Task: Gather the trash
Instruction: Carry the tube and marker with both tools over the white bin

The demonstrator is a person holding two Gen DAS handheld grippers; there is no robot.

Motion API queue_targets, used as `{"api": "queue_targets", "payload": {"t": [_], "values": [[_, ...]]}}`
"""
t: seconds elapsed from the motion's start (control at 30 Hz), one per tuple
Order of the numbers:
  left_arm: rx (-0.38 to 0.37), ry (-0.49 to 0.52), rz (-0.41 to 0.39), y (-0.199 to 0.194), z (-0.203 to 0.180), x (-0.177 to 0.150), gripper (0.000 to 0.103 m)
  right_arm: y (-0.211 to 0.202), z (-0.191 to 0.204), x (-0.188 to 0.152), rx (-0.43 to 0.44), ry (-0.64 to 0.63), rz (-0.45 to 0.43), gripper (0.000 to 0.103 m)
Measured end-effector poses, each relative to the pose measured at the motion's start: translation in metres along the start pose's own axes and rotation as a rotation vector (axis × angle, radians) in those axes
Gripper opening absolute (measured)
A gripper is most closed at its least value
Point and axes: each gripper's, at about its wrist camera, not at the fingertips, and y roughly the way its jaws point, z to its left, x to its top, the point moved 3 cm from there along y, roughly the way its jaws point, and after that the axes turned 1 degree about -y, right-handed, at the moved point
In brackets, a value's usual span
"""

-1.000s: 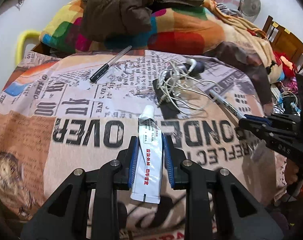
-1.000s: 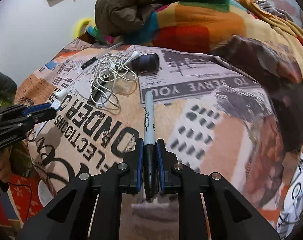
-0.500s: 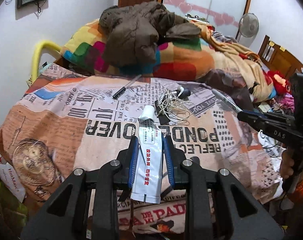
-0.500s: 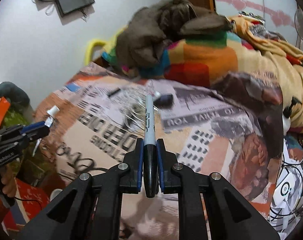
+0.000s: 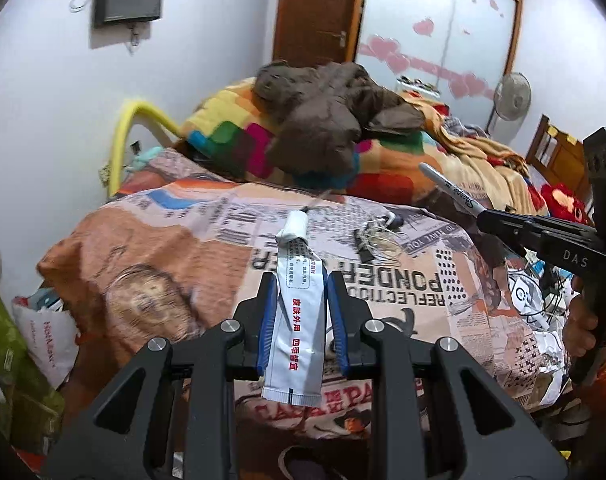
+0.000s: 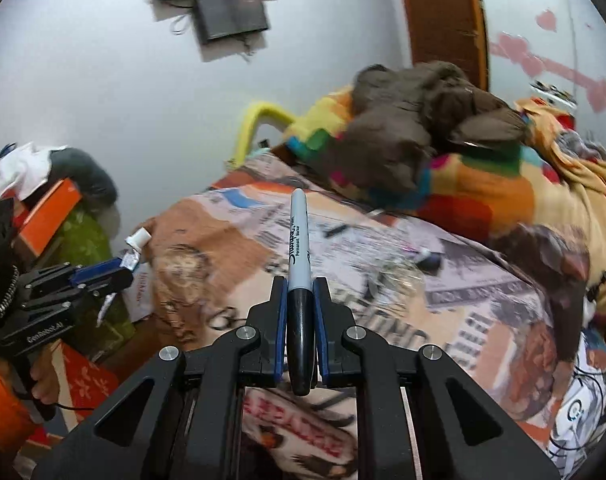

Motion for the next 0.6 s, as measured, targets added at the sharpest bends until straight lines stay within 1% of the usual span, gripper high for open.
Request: {"api": "queue_targets", "payload": {"t": [0.2, 0.43, 0.6], "values": [[0.065, -0.047, -0.02, -0.036, 0.043, -0.02, 0.025, 0.006, 0.056, 0.001, 0.084, -0.054, 0.012, 0.011], [0.129, -0.13, -0.037, -0.073, 0.094, -0.052, 0.025, 0.023, 0.124, -0.009, 0.18, -0.125, 0.061, 0.011], [0.196, -0.193, -0.026, -0.097, 0.132, -0.079, 0.025, 0.037, 0.17, -0.02, 0.252, -0.172, 0.104, 0.011]]}}
